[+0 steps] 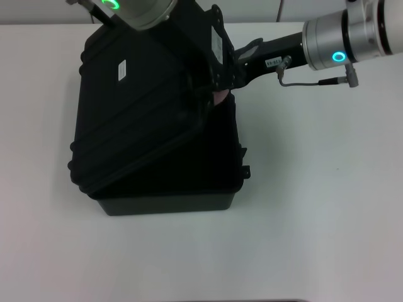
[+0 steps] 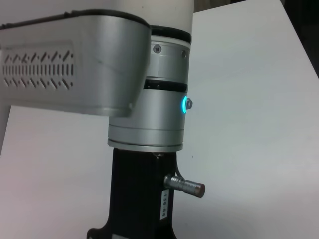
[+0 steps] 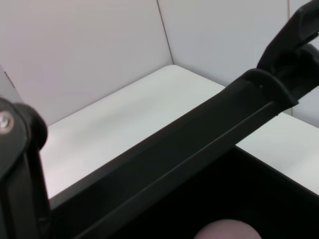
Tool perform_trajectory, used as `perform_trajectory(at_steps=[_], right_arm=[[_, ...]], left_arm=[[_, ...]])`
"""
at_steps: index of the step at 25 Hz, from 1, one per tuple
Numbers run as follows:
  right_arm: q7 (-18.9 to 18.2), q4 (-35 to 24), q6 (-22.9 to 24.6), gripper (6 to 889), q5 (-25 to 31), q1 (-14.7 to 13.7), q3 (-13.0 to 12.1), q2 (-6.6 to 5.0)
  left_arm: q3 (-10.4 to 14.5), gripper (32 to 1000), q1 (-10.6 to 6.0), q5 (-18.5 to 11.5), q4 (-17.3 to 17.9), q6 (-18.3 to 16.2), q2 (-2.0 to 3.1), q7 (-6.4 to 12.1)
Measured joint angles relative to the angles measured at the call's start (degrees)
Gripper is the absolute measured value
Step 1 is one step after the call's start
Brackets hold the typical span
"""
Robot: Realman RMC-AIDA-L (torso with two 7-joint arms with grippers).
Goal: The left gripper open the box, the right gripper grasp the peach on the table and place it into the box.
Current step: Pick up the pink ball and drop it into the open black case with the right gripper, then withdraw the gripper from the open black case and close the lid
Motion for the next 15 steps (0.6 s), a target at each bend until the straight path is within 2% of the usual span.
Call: perform_trajectory(at_steps=[3,15], right_arm=[[0.2,0.0,0.0,250,0.0,0.0,-0.1,-0.04],[0.3,0.1,-1.5,722,-0.5,0.0,-1.3,0.15]], left_arm=[[0.0,93,0.1,0.0,0.0,0.0,0.0,0.01],[0.0,93,0.35,0.0,-0.7,0.1,0.0,0.46]])
